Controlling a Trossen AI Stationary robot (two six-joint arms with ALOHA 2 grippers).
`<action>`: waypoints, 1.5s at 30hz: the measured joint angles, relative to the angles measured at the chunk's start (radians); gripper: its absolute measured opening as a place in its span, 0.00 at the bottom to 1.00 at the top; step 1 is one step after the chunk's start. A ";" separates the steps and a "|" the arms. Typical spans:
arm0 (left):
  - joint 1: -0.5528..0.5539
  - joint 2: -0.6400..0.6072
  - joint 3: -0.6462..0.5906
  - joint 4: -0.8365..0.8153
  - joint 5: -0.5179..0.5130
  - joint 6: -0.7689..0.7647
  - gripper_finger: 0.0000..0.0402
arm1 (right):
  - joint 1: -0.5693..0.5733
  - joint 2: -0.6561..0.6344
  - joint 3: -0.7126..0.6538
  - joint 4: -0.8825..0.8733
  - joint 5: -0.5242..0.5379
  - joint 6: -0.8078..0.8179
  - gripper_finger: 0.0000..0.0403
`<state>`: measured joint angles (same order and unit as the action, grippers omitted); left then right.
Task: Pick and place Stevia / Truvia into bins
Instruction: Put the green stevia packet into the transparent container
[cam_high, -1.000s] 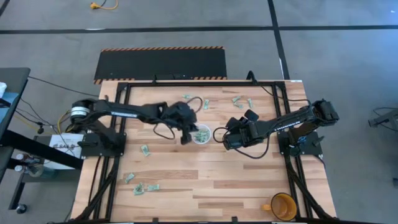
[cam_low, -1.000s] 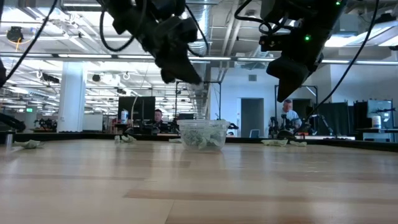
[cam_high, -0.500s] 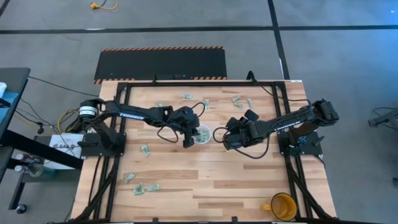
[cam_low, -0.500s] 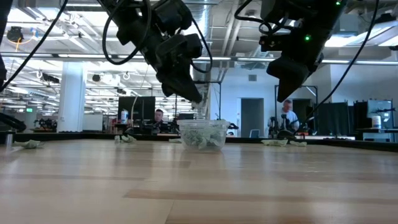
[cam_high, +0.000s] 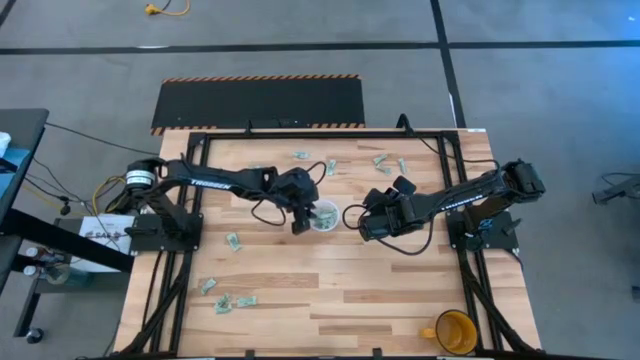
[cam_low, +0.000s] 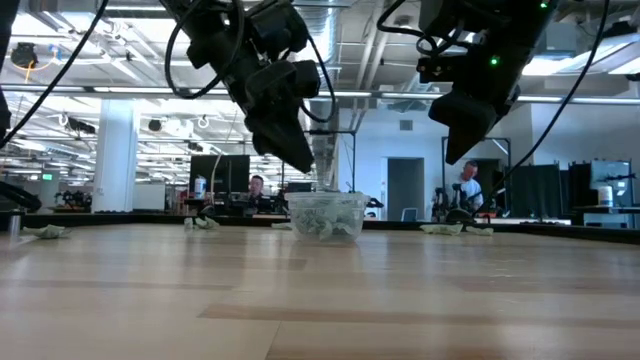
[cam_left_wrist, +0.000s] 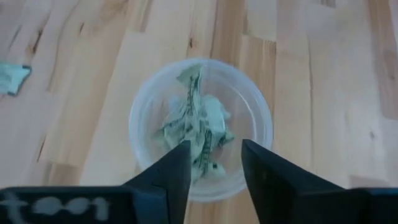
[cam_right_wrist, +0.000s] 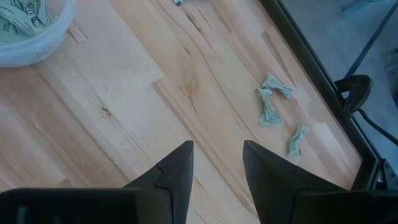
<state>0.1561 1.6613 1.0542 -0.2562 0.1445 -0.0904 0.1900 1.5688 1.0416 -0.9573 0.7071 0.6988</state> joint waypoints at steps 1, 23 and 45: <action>0.004 -0.003 0.020 -0.045 0.010 -0.002 0.35 | 0.000 0.000 0.000 0.000 0.000 0.000 0.33; -0.417 -0.287 -0.063 -0.834 -0.355 -1.026 0.38 | 0.000 0.000 0.000 -0.002 0.002 -0.001 0.33; -0.497 -0.294 -0.376 -0.575 -0.160 -1.585 0.38 | -0.003 0.000 0.000 0.006 0.003 -0.049 0.33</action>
<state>-0.3412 1.3674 0.6780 -0.8315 -0.0158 -1.6756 0.1875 1.5688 1.0416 -0.9515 0.7101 0.6499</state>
